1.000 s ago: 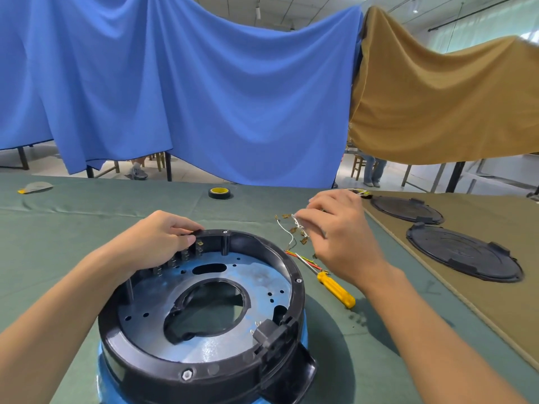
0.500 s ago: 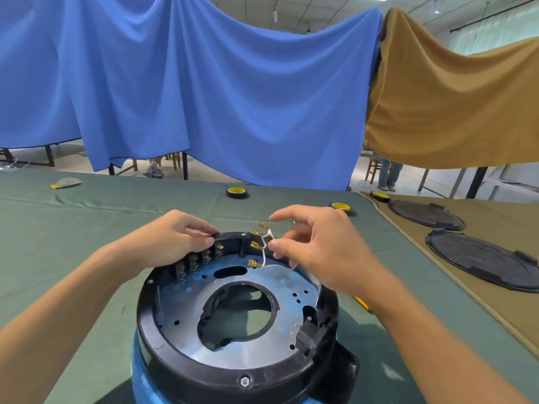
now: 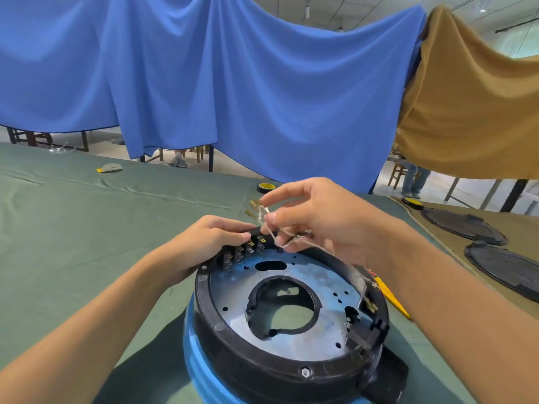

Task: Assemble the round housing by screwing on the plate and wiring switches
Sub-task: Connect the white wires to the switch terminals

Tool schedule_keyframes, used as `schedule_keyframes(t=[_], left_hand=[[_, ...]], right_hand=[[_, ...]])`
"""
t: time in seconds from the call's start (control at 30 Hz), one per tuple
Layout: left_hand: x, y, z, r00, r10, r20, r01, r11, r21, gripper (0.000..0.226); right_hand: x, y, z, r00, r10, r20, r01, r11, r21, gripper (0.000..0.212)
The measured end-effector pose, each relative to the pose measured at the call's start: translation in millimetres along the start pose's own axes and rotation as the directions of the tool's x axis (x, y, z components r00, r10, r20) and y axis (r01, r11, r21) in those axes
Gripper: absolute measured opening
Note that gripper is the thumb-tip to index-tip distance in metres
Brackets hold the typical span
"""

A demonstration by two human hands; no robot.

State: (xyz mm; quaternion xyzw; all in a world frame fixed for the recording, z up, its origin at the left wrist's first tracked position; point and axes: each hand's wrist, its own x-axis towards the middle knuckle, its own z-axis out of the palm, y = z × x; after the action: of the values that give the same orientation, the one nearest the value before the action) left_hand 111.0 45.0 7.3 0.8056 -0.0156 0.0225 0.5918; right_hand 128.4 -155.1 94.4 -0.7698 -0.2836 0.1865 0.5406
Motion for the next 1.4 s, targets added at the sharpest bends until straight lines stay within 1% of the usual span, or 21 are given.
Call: schedule_keyframes(t=[0.07,0.13,0.2,0.27,0.37,0.5,0.6,0.7,0.83,0.97,1.1,1.23,1.4], left_hand=[[-1,1,2,1.0,0.006,0.012,-0.006,1.0,-0.031,0.032],[0,1,2,1.0,0.015,0.004,-0.015,0.999,-0.034,0.037],[-1,0,2,1.0,0.021,0.008,-0.021,0.999,-0.034,0.035],[-1,0,3,1.0,0.004,0.004,-0.003,0.997,-0.079,0.032],[-1,0,5,1.0,-0.016,-0.009,0.015,0.993,-0.118,0.036],[-2,5,8,0.994,-0.071,-0.083,0.06,0.99,-0.13,0.027],[-3,8,10,0.99,-0.09,-0.111,0.076,0.989,-0.126,0.027],[-7,8,13,0.983,-0.099,-0.153,0.08,0.989,-0.125,0.026],[-9,3,15,0.978,-0.086,-0.19,0.055,0.985,-0.165,0.023],[-9,1,14,0.975,-0.08,-0.206,0.046,0.985,-0.166,0.021],[-10,1,15,0.975,-0.08,-0.207,0.044,0.984,-0.173,0.021],[-10,1,15,0.976,-0.083,-0.201,0.05,0.985,-0.164,0.021],[-7,-1,13,0.977,-0.079,-0.196,0.049,0.987,-0.153,0.023]], right_hand=[[9,-9,4,0.994,0.089,0.056,-0.093,0.993,0.067,0.024],[18,-11,10,0.981,0.179,0.07,-0.184,0.981,0.069,0.018],[26,-8,13,0.954,0.295,0.05,-0.298,0.953,0.063,0.013],[29,-2,12,0.917,0.397,0.022,-0.398,0.915,0.069,0.01],[26,9,4,0.889,0.457,-0.029,-0.457,0.89,0.007,0.009],[16,22,3,0.89,0.449,-0.082,-0.456,0.881,-0.123,0.01],[14,27,11,0.896,0.43,-0.107,-0.443,0.878,-0.18,0.015],[13,30,20,0.912,0.396,-0.104,-0.41,0.885,-0.223,0.019],[9,35,28,0.92,0.371,-0.124,-0.391,0.868,-0.305,0.02],[11,38,32,0.921,0.322,-0.218,-0.381,0.861,-0.338,0.018],[16,39,33,0.899,0.356,-0.254,-0.425,0.847,-0.318,0.016],[21,38,32,0.904,0.278,-0.324,-0.398,0.825,-0.402,0.009],[24,43,32,0.901,0.255,-0.351,-0.381,0.853,-0.358,0.007]])
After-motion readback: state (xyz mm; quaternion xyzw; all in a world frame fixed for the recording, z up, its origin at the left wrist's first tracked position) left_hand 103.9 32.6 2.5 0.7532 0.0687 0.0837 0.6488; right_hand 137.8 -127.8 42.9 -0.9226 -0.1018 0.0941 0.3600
